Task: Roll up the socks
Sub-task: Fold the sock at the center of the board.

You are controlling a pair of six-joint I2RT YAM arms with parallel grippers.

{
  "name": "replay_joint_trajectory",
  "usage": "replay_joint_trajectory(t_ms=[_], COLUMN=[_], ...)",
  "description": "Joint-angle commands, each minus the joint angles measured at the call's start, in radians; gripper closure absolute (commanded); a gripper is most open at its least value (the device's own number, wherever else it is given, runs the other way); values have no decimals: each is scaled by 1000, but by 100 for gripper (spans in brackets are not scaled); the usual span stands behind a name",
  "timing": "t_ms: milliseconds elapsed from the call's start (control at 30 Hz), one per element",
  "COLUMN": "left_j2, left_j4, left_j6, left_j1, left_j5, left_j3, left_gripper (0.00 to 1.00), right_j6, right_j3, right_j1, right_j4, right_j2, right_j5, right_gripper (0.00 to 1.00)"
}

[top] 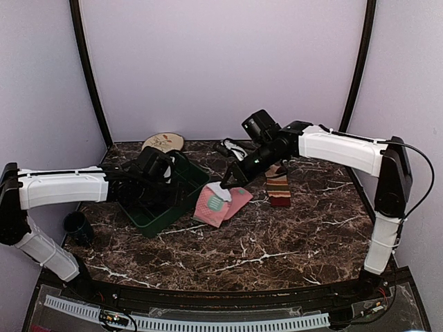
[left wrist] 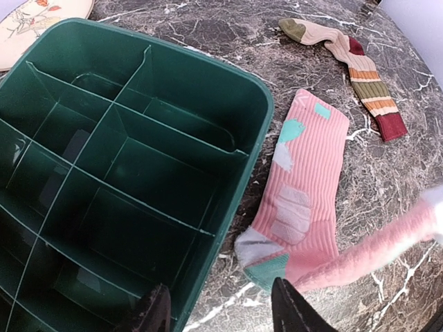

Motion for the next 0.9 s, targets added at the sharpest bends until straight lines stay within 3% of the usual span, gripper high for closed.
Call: replay_joint_trajectory(t_ms=[0, 267, 400, 600, 867], left_j2=[14, 67, 120, 247, 348], left_j4=[31, 22, 45, 82, 81], left_j6=[14, 70, 136, 240, 295], left_j1=[-1, 8, 20, 8, -28], left_j5=[-19, 13, 149, 491, 573], left_j3=[44, 108, 141, 203, 234], left_gripper=[46, 45, 50, 62, 64], right_j6=[-24, 105, 171, 233, 262], right_j3=[-11, -278, -376, -458, -482], right_j1=[57, 197, 257, 321, 350], right_j4=[-50, 50, 97, 139, 160], right_j2=[-70, -250, -331, -394, -420], right_j5=[-36, 41, 75, 88, 65], right_gripper=[100, 100, 100, 100, 100])
